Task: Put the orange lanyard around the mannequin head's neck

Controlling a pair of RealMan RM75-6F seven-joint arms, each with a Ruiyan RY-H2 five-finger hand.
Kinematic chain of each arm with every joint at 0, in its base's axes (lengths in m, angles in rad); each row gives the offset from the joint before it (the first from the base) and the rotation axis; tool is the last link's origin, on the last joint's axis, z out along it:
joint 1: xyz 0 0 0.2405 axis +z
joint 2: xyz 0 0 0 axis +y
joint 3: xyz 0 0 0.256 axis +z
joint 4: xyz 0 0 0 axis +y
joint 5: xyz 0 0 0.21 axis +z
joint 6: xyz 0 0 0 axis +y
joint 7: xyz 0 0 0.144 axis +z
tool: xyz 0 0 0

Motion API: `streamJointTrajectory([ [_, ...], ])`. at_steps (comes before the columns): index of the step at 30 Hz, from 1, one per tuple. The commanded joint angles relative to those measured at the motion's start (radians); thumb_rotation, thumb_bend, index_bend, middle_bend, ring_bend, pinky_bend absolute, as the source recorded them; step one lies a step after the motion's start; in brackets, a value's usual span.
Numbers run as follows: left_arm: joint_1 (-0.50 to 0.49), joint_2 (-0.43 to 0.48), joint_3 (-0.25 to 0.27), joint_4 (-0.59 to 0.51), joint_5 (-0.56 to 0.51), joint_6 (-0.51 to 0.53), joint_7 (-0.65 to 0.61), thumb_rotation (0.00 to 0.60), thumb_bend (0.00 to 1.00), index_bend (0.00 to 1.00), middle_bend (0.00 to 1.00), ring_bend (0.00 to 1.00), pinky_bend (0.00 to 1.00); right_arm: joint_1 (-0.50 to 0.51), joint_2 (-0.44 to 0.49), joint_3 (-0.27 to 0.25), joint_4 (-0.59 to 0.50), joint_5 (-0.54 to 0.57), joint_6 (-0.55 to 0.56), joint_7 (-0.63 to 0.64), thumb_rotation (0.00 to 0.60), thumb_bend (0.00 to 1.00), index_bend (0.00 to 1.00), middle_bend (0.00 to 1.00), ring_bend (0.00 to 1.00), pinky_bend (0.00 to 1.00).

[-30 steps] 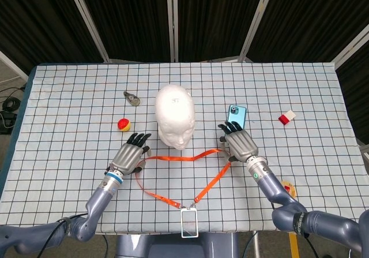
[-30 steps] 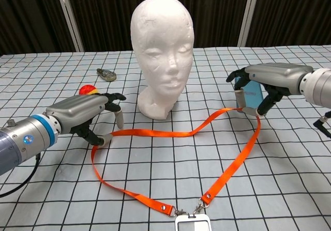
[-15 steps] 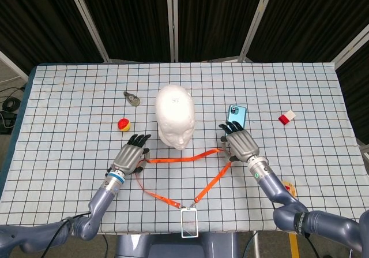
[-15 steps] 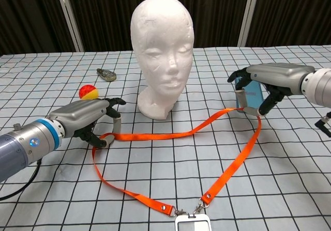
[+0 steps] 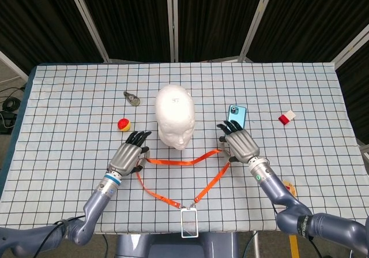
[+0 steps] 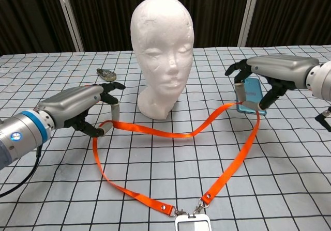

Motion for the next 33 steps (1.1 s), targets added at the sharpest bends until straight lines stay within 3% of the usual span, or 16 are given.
streamJointTrajectory([
  [1,0.031,0.071,0.004,-0.087,0.047,0.068,-0.032,0.6,0.55,0.69,0.0,0.0,0.0,-0.019,0.034,0.006,-0.036,-0.092,0.078,0.044,0.6,0.41,0.74,0.12,0.0,0.0],
  [6,0.073,0.202,-0.017,-0.232,0.091,0.157,-0.086,0.6,0.55,0.7,0.0,0.0,0.0,-0.043,0.108,0.029,-0.135,-0.205,0.185,0.119,0.6,0.41,0.74,0.13,0.0,0.0],
  [9,0.078,0.256,-0.026,-0.282,0.107,0.166,-0.121,0.6,0.55,0.7,0.0,0.0,0.0,-0.047,0.144,0.041,-0.189,-0.216,0.202,0.112,0.6,0.41,0.74,0.13,0.0,0.0],
  [18,0.058,0.301,-0.081,-0.333,0.085,0.161,-0.144,0.6,0.55,0.7,0.0,0.0,0.0,-0.036,0.169,0.093,-0.26,-0.179,0.216,0.074,0.6,0.41,0.75,0.13,0.0,0.0],
  [29,0.014,0.344,-0.182,-0.421,-0.056,0.122,-0.102,0.6,0.55,0.71,0.0,0.0,0.0,-0.002,0.172,0.184,-0.314,-0.076,0.214,0.063,0.6,0.41,0.75,0.14,0.0,0.0],
  [33,-0.014,0.377,-0.235,-0.431,-0.118,0.075,-0.146,0.6,0.55,0.71,0.0,0.0,0.0,0.012,0.182,0.245,-0.327,-0.024,0.219,0.109,0.6,0.41,0.75,0.15,0.0,0.0],
])
